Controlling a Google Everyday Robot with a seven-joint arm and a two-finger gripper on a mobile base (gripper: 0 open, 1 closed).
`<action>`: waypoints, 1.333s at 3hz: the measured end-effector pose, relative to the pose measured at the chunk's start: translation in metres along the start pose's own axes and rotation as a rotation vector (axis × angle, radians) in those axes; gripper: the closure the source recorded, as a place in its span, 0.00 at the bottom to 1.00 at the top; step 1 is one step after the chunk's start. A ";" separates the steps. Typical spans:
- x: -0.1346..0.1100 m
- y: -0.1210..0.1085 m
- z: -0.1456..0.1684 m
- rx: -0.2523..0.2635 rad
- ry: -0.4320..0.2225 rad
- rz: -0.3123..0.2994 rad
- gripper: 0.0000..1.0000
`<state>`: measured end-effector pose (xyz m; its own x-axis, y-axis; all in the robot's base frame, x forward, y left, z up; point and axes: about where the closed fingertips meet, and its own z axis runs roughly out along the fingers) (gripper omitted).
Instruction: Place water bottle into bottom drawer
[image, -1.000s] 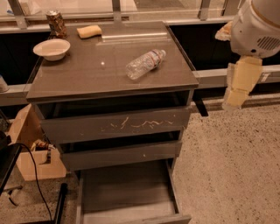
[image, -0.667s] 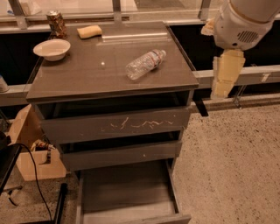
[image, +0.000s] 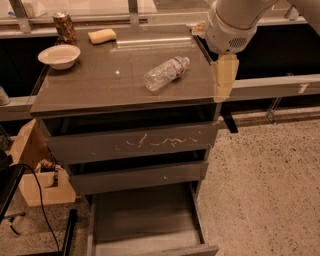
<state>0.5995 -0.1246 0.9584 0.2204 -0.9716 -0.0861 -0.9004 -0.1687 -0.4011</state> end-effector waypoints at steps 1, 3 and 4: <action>0.000 0.000 0.000 0.001 0.000 0.000 0.00; -0.021 -0.033 0.004 0.092 -0.013 -0.099 0.00; -0.037 -0.063 0.018 0.120 -0.011 -0.166 0.00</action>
Offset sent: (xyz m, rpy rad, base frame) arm 0.0159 0.0143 0.0139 0.0107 -0.0938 0.0603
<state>0.6548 -0.0755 0.9707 0.3669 -0.9301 -0.0194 -0.8004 -0.3049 -0.5161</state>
